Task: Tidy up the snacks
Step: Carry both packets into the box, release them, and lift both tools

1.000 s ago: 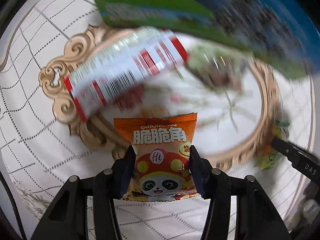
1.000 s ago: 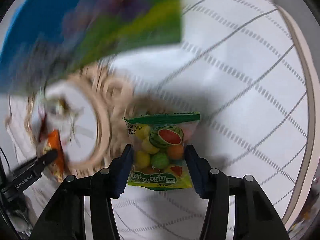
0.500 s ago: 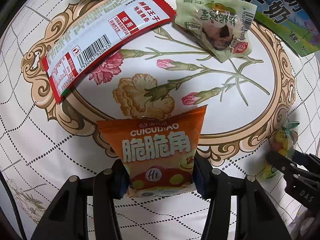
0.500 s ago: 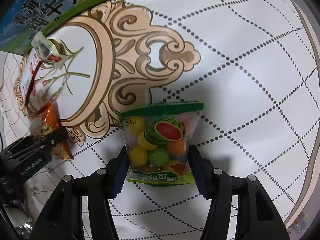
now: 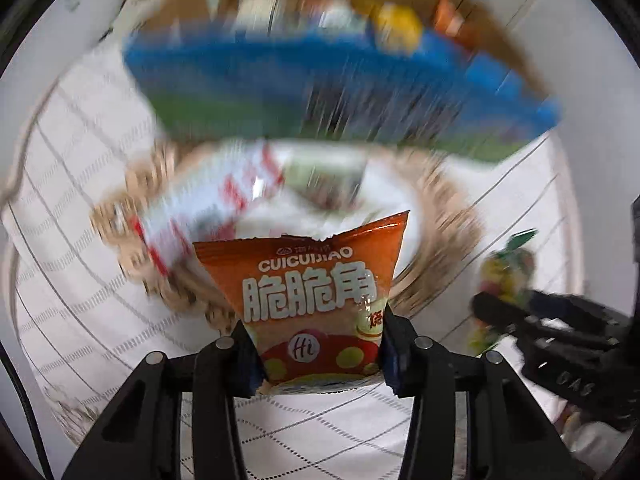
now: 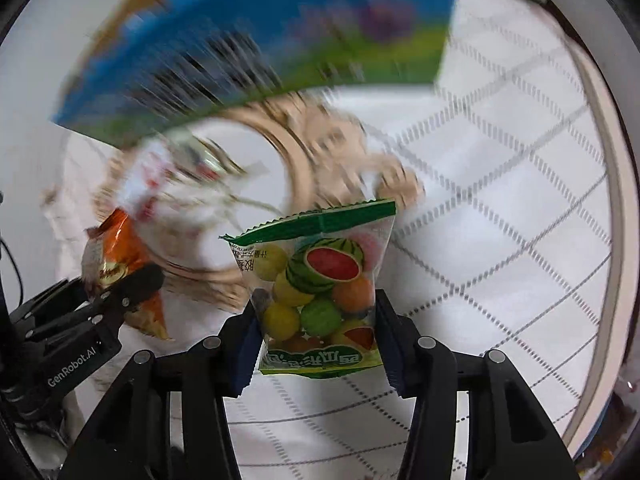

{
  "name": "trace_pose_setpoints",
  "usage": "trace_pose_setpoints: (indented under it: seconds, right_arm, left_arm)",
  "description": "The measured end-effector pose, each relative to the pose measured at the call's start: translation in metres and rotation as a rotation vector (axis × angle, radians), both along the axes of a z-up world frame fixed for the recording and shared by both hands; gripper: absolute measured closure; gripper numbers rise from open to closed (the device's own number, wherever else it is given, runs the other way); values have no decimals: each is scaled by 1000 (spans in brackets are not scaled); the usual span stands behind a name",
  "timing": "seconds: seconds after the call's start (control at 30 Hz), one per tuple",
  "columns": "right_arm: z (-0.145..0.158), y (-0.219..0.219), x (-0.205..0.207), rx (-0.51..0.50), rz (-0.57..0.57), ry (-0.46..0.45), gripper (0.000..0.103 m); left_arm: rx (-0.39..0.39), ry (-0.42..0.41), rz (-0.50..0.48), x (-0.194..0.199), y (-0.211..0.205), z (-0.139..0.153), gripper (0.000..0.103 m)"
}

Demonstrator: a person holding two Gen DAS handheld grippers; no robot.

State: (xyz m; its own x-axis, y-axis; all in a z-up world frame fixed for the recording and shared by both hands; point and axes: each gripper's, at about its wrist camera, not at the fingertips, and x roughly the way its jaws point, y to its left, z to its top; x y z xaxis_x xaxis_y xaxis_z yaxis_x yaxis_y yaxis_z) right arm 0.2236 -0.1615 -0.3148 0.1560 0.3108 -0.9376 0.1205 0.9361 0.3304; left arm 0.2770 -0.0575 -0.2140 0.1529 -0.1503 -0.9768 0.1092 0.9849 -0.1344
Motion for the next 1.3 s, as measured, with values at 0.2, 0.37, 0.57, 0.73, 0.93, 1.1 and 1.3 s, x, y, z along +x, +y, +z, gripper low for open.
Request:
trace_pose_setpoints:
  seconds: [0.2, 0.37, 0.57, 0.73, 0.93, 1.1, 1.3]
  right_arm:
    - [84, -11, 48, 47, -1, -144, 49]
    - [114, -29, 113, -34, 6, -185, 49]
    - [83, -50, 173, -55, -14, -92, 49]
    - [52, -45, 190, -48, 5, -42, 49]
    - [25, -31, 201, -25, 24, 11, 48]
    - [9, -24, 207, -27, 56, 76, 8]
    - [14, -27, 205, -71, 49, 71, 7]
  left_arm:
    - [-70, -97, -40, 60, -5, 72, 61]
    - [-65, -57, -37, 122, -11, 71, 61]
    - [-57, 69, -26, 181, -15, 32, 61]
    - [4, 103, -36, 198, -17, 7, 61]
    - [-2, 173, -25, 205, -12, -20, 59]
    - [-55, 215, 5, 209, -3, -31, 34]
    - [0, 163, -2, 209, -2, -22, 17]
